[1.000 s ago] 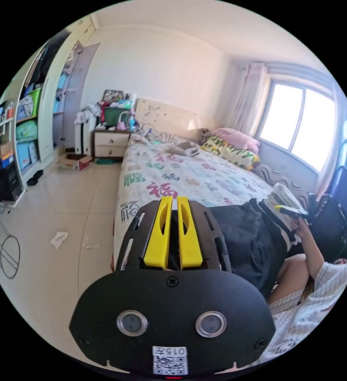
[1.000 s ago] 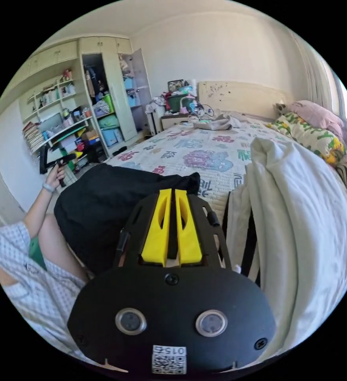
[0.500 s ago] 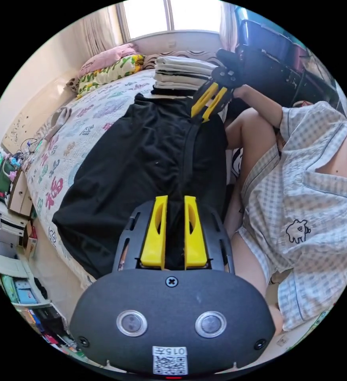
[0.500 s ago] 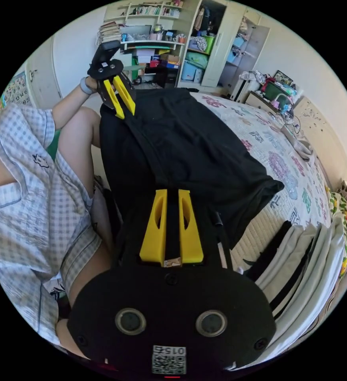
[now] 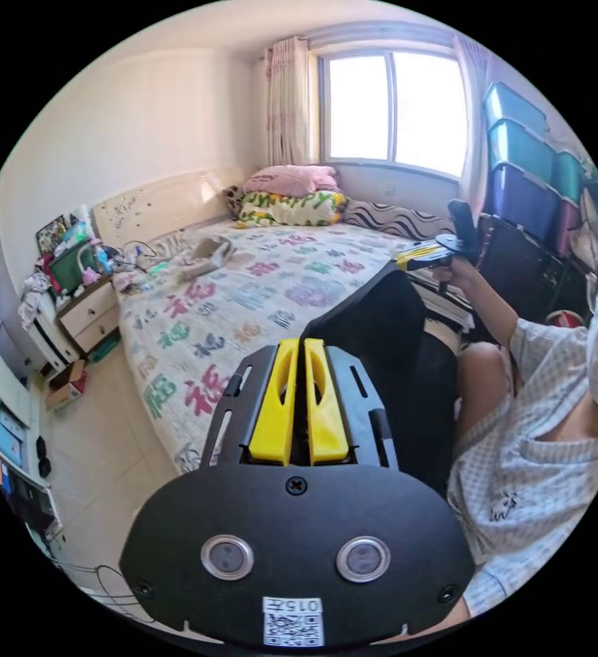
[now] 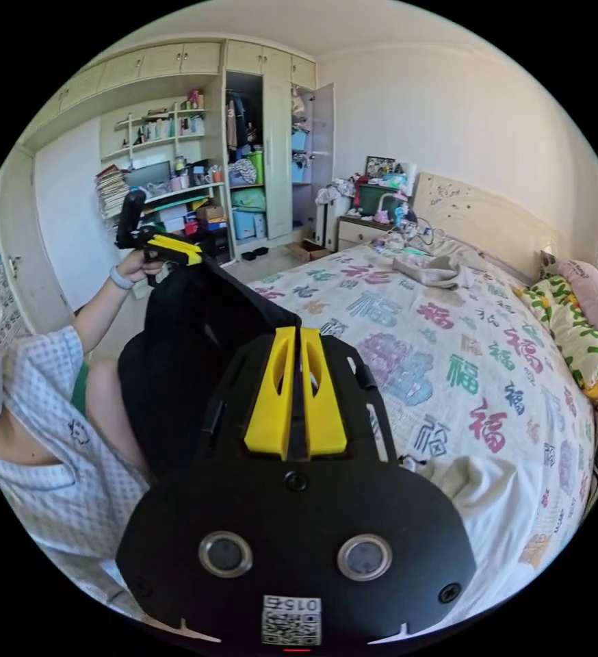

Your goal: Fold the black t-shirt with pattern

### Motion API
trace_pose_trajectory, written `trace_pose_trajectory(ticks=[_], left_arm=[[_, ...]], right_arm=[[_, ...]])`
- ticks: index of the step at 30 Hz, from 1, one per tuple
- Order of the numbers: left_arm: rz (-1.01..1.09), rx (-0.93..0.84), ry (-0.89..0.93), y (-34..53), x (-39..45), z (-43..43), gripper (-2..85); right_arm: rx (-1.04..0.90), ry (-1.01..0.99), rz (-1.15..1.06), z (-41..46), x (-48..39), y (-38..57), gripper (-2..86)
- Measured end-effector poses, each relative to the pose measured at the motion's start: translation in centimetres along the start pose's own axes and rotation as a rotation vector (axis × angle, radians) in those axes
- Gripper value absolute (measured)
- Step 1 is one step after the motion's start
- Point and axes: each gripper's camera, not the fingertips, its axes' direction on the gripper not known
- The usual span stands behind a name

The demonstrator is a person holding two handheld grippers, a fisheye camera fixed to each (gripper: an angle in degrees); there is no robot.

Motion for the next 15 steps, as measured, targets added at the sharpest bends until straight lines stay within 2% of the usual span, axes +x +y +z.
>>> trace_pose_trajectory(ticks=[2,8,12,15], left_arm=[[-0.012,0.007,-0.130,-3.7,-3.3,2.2,-0.1],[-0.094,-0.044,-0.348,-10.1,-13.4,12.8,0.3],[-0.181,-0.115,-0.388,-11.3,-19.3,20.6,1.0],[-0.218,-0.217,-0.385,-10.6,-22.6,27.1,2.3]], right_arm=[[-0.011,0.119,0.027,3.6,2.9,-5.0,-0.7],[-0.110,0.327,0.115,16.1,10.9,-14.1,-0.7],[-0.227,0.401,0.132,24.5,14.5,-16.8,-0.1],[-0.427,0.388,0.122,31.1,16.8,-17.0,3.6]])
